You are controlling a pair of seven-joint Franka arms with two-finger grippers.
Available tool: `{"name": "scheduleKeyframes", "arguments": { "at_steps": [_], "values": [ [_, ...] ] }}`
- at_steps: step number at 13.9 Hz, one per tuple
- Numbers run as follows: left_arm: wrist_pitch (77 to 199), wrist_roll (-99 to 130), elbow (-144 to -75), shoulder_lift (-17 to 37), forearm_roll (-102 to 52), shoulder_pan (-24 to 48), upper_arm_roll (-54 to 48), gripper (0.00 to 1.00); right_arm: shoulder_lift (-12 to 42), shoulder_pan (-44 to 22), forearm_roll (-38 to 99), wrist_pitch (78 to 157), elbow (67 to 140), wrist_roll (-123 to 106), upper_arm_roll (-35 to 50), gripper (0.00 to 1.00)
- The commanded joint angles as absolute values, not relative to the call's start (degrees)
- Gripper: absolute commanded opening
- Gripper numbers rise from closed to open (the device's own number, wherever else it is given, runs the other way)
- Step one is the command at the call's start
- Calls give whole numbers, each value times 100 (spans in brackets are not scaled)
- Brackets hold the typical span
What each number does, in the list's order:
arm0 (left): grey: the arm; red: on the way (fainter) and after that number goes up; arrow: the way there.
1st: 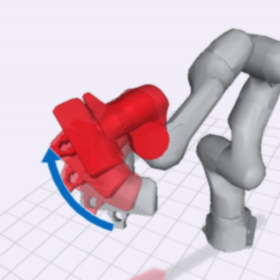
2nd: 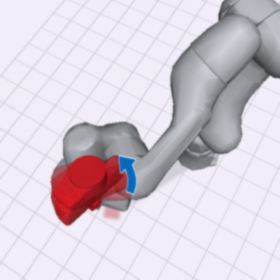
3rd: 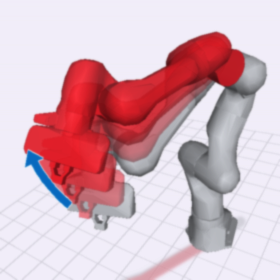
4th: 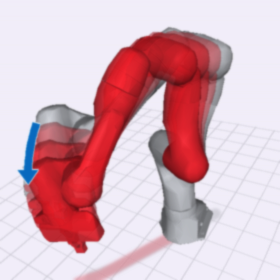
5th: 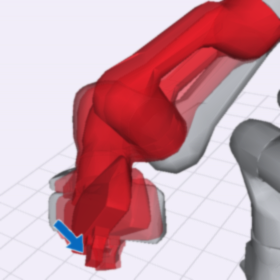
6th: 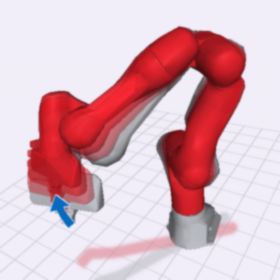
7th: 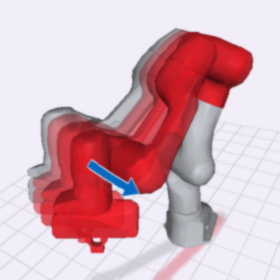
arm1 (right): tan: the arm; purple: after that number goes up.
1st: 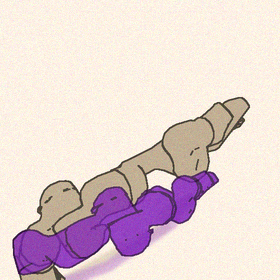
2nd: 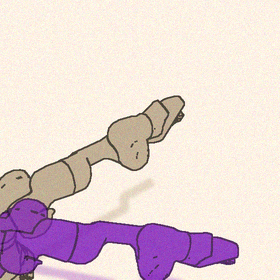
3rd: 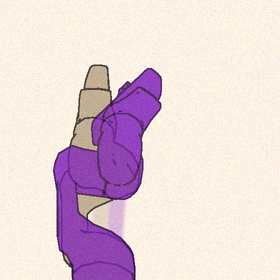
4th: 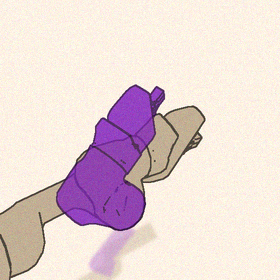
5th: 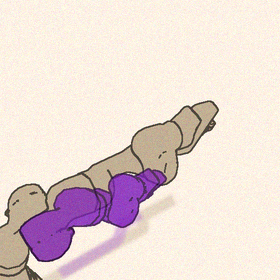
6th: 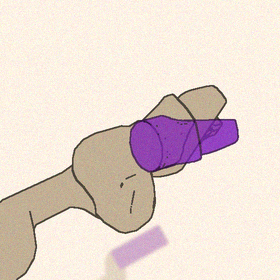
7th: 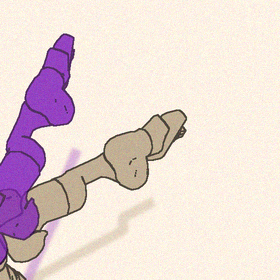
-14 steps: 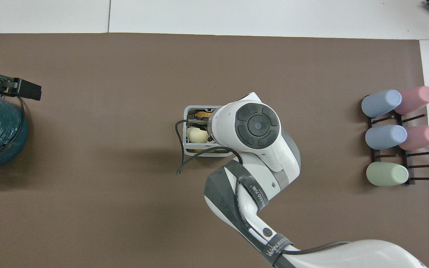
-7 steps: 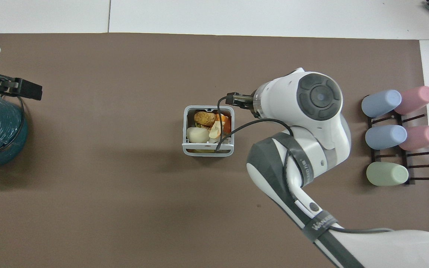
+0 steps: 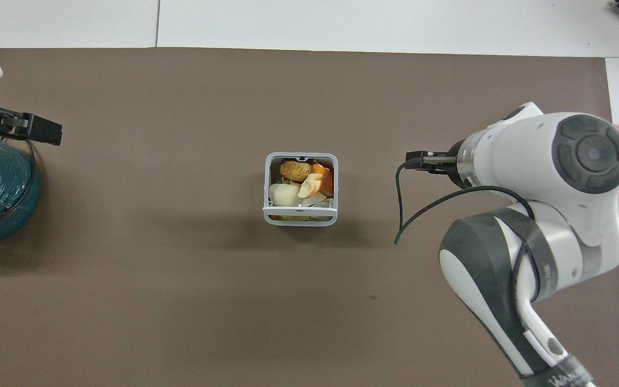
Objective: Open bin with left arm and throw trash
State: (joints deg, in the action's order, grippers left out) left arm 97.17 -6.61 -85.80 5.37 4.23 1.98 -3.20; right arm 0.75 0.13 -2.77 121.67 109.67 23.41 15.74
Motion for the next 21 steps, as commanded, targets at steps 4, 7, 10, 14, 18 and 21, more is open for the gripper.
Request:
{"name": "scheduleKeyframes", "arguments": {
  "at_steps": [4,7,10,14,18,21],
  "values": [
    [9853,-668,-8815,360,554,264,-299,100,-193,395,-264,11419,10855,1767,1608,100],
    [9774,-642,-8850,325,492,333,-308,100,-132,544,-255,11276,10644,1478,1600,100],
    [9782,-607,-9052,220,213,343,-308,100,-123,764,-194,11276,10565,1232,1591,100],
    [9747,-563,-9114,176,132,343,-299,100,-114,142,-176,10917,10205,1064,758,100],
    [9738,-580,-9114,176,141,325,-281,100,-105,44,-176,10434,9871,967,554,100],
    [9756,-589,-9123,176,141,299,-281,100,-140,-123,-71,10064,9738,967,334,100]
  ]
}}
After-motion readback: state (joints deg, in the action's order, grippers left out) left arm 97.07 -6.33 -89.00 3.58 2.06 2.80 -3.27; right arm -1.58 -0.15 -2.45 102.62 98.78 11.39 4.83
